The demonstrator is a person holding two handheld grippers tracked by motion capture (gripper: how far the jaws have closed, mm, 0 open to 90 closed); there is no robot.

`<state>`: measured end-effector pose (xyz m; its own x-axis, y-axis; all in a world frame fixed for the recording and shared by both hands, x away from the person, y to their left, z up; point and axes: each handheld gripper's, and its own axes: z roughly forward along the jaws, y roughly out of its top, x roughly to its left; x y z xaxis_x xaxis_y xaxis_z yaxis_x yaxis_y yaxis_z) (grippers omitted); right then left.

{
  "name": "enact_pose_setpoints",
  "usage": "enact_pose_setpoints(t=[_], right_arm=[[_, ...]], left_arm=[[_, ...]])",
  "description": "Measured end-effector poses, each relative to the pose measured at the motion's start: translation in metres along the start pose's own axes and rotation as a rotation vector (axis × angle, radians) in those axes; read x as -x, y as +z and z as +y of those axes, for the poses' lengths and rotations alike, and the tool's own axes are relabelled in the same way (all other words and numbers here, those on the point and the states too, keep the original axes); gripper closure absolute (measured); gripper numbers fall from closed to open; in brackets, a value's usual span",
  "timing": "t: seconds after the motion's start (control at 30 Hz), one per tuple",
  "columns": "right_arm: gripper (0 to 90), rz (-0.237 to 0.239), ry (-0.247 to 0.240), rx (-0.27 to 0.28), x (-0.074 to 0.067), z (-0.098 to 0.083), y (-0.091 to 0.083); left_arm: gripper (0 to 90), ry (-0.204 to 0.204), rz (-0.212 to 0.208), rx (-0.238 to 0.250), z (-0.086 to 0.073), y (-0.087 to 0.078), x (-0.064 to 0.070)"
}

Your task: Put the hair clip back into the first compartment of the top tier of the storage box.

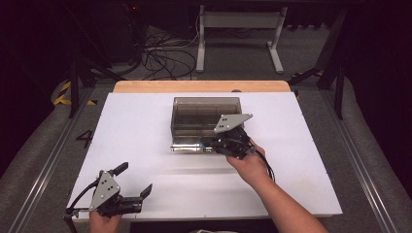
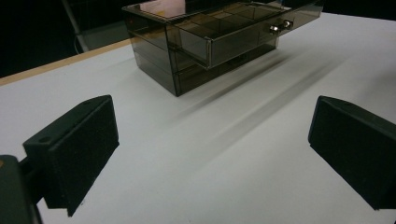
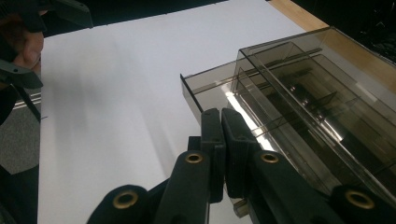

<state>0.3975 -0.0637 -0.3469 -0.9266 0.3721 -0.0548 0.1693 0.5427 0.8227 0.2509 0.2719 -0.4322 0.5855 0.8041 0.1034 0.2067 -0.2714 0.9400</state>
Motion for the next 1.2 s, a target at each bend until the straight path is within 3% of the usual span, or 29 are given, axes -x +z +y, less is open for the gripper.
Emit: enact_pose_setpoints(t=[1.2], right_arm=[[88.4, 0.014, 0.007, -0.002, 0.011, 0.034, 0.037]], left_arm=[[2.5, -0.005, 0.001, 0.003, 0.000, -0.001, 0.000]])
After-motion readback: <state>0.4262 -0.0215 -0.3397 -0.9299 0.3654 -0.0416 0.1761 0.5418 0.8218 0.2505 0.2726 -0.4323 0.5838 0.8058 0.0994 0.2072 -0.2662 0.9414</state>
